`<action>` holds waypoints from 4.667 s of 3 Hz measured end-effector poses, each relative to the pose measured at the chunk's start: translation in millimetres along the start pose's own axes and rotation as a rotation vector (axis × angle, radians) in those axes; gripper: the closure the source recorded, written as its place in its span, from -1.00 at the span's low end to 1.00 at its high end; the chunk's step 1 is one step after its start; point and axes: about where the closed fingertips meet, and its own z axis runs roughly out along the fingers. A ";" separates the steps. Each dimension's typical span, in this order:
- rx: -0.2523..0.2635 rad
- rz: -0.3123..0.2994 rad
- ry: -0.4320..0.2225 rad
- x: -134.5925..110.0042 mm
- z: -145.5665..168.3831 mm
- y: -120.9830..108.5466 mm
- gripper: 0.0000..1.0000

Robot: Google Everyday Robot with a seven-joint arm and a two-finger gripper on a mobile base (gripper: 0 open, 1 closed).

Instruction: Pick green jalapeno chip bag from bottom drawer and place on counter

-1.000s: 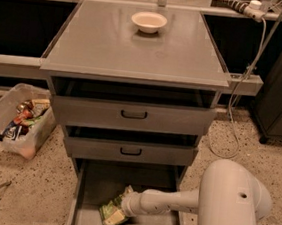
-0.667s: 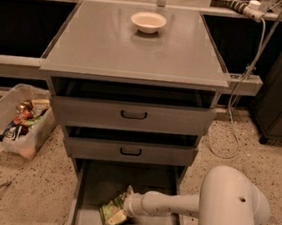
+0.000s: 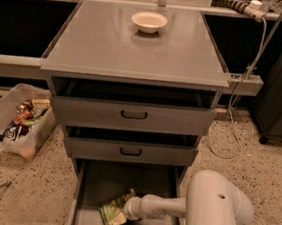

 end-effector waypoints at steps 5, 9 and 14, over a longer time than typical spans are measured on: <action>0.019 -0.036 0.051 7.3 22.1 -4.2 -1.00; 0.017 -0.042 0.057 7.5 24.2 -3.1 0.31; -0.111 -0.103 -0.055 -100.2 -118.8 6.3 1.00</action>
Offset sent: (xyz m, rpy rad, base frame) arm 0.0006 0.0003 -0.0054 -0.0058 0.0049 -0.0018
